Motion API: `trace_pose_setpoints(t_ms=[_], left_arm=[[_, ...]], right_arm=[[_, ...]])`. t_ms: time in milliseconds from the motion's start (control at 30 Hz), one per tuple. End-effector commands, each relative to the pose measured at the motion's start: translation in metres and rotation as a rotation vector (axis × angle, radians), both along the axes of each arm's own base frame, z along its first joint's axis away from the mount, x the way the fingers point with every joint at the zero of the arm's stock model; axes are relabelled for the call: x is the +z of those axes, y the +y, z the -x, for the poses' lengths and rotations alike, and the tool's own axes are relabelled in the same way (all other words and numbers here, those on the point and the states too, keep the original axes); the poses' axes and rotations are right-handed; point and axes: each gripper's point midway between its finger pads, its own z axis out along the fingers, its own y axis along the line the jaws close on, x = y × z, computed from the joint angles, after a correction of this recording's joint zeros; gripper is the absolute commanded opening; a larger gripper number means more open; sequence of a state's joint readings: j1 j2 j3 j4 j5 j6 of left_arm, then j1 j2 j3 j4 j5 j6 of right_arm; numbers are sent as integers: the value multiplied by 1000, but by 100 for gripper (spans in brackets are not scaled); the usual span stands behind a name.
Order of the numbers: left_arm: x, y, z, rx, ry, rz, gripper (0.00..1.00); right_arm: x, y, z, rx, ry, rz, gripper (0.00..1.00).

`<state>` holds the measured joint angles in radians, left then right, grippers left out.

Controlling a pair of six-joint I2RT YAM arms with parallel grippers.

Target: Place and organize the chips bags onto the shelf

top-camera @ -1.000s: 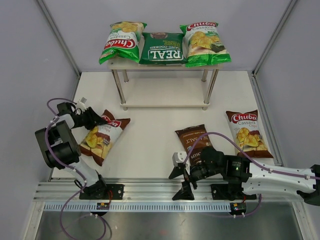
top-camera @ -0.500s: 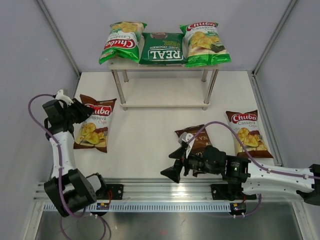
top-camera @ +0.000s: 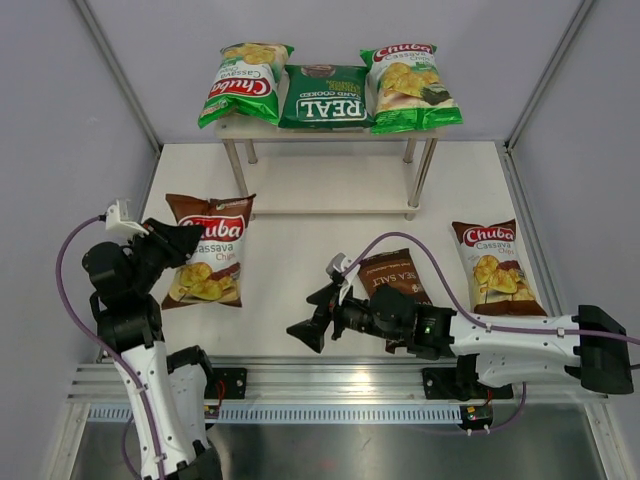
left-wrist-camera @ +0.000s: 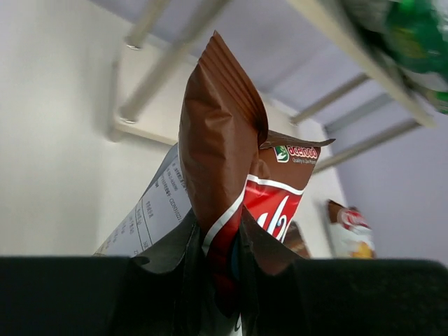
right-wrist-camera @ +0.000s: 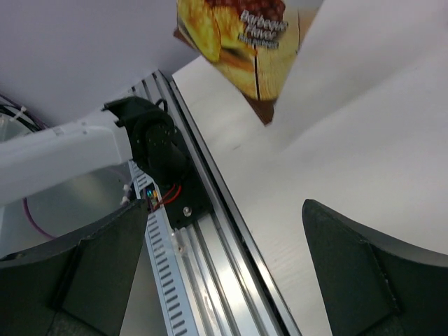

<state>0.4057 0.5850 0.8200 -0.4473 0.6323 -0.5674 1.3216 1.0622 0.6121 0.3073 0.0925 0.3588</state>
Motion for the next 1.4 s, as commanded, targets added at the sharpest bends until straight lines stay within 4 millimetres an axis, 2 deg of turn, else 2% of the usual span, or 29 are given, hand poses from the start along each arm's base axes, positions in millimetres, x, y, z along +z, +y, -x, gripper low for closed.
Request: trace_pose_setpoints(t_ms=[0,133,233,333,467,533,667,900,967,1067,1100,1133,1167,1233,1267,1300,1367], left_arm=[[25,-44,22,-185,-61,142,0],[44,-72,41,-303,-76,229,0],[63,-87,53,-375,-99,297,0],[84,-99,69,-433,-120,351,0],[110,-104,83,-439,-170,417,0],[118,-104,87,-431,-172,475,0],[133,-105,94,-431,-185,576,0],[142,-109,99,-465,-156,642,0],[147,-111,103,-477,-160,631,0],[150,-112,104,-488,-172,588,0],[151,-113,105,-499,-180,578,0],[153,-114,105,-506,-191,565,1],[157,-116,109,-539,-236,515,23],[170,-124,122,-637,-345,408,58],[174,-126,128,-674,-408,325,81],[177,-129,133,-706,-442,268,95],[173,-137,144,-806,-507,126,99]], right_arm=[[62,17,-16,-60,-81,-163,100],[61,26,-27,-116,-54,-196,99],[63,32,-22,-84,-47,-256,100],[55,35,-17,-59,-32,-262,99],[54,43,4,62,-24,-298,100],[57,47,7,85,-24,-321,99],[66,48,0,55,-43,-343,100],[91,51,-9,13,-111,-371,98],[98,50,-7,28,-133,-391,93],[115,49,5,90,-167,-441,60],[119,47,5,89,-166,-443,42],[124,46,11,123,-170,-449,36],[128,46,17,155,-175,-451,33],[134,38,22,178,-168,-437,28],[137,34,28,203,-161,-438,26],[138,26,31,209,-149,-417,25],[145,17,41,252,-146,-403,22]])
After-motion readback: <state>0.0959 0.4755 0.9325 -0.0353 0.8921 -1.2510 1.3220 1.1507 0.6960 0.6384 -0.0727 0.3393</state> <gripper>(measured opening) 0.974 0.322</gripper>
